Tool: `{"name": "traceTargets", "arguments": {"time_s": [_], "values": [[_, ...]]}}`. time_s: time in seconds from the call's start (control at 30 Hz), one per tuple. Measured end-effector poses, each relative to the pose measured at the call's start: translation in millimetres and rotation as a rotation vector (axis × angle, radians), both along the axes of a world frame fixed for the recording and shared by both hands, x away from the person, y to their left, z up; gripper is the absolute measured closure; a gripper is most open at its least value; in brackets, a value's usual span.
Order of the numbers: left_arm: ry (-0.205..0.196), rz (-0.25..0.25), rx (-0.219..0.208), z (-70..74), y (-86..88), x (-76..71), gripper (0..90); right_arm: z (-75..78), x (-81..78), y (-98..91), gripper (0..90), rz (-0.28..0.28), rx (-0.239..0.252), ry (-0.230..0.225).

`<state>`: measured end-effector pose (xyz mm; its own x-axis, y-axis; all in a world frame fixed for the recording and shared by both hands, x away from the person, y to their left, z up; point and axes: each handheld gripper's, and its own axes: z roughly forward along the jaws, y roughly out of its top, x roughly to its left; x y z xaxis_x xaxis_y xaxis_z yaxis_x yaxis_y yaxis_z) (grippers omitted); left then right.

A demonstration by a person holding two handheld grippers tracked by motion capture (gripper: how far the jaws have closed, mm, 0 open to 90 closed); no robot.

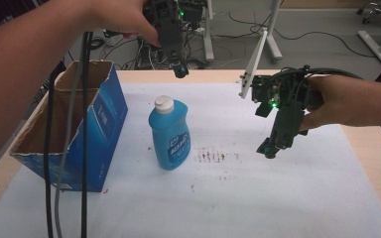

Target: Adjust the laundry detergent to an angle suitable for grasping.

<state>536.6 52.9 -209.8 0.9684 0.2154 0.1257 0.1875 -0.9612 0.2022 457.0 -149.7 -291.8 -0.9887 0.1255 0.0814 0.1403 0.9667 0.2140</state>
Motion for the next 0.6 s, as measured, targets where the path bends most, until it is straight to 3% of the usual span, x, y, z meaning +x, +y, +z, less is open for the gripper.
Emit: {"name": "traceTargets", "arguments": {"time_s": [0.6], "values": [[0.004, 0.014, 0.003, 3.2, 3.7, -3.4, 1.7, 2.5, -3.4, 1.6, 2.8, 0.016, 0.01, -0.008]]}}
